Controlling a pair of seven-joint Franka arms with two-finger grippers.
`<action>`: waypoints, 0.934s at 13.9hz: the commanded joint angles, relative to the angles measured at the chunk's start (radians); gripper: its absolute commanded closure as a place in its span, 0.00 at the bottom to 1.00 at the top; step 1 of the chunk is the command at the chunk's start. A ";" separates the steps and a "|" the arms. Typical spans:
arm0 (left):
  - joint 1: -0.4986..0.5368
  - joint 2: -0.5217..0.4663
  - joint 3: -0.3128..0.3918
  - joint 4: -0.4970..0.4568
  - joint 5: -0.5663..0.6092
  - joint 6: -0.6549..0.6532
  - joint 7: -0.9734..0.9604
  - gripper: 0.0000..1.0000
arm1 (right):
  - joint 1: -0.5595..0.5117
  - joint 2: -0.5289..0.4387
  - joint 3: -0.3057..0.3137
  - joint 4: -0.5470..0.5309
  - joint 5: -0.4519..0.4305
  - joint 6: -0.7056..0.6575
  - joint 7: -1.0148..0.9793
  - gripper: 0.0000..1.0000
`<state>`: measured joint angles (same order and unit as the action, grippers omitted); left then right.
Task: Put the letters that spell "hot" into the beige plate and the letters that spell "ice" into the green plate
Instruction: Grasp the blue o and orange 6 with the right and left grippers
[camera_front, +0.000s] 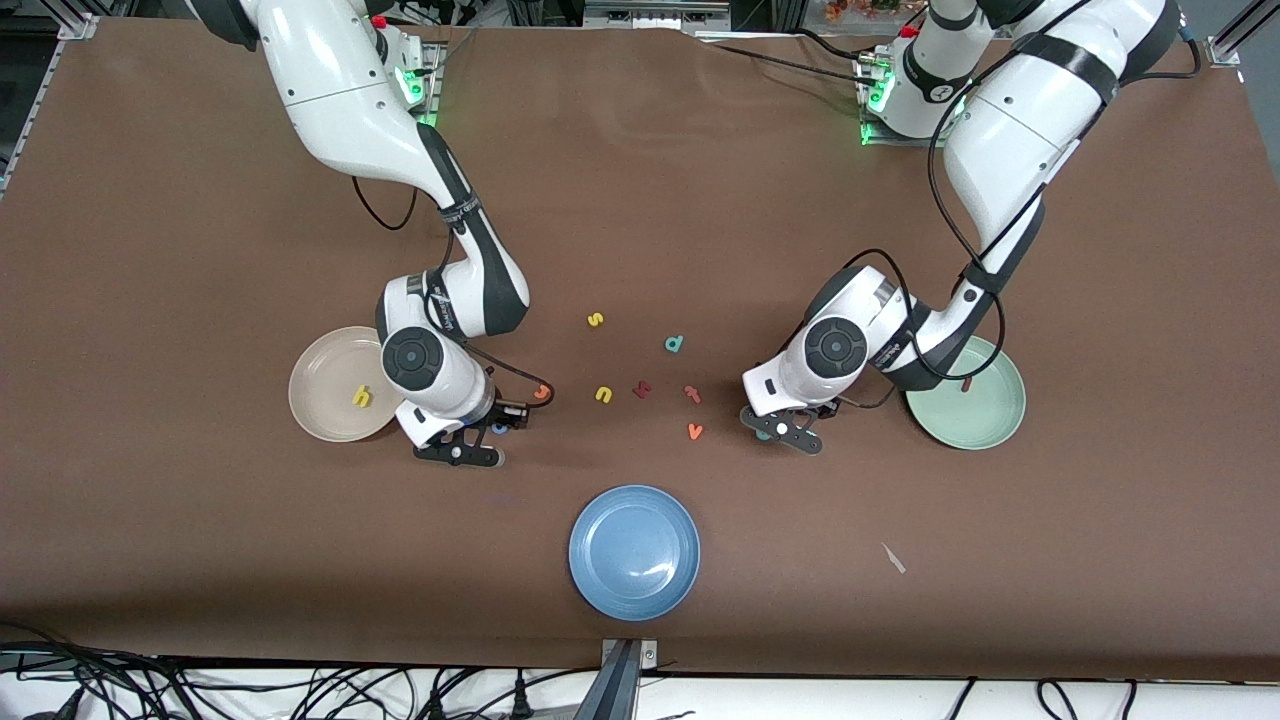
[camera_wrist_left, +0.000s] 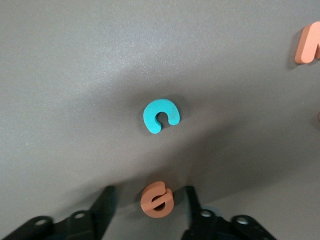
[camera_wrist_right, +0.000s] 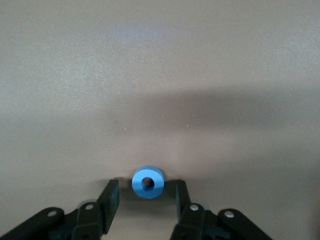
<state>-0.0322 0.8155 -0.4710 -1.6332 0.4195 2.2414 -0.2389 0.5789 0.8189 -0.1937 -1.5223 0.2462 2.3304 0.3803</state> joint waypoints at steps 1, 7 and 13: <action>-0.005 -0.007 0.006 -0.016 0.022 0.007 -0.026 0.59 | 0.006 0.020 -0.007 0.031 -0.025 -0.008 0.011 0.52; 0.012 -0.024 0.003 -0.010 0.021 -0.005 -0.051 0.95 | 0.004 0.025 -0.007 0.031 -0.025 -0.006 0.012 0.62; 0.050 -0.076 -0.038 0.009 0.019 -0.129 -0.025 0.95 | 0.006 0.025 -0.007 0.031 -0.022 -0.006 0.017 0.73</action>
<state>-0.0126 0.7743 -0.4759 -1.6139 0.4195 2.1593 -0.2712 0.5788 0.8194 -0.1974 -1.5209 0.2327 2.3293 0.3810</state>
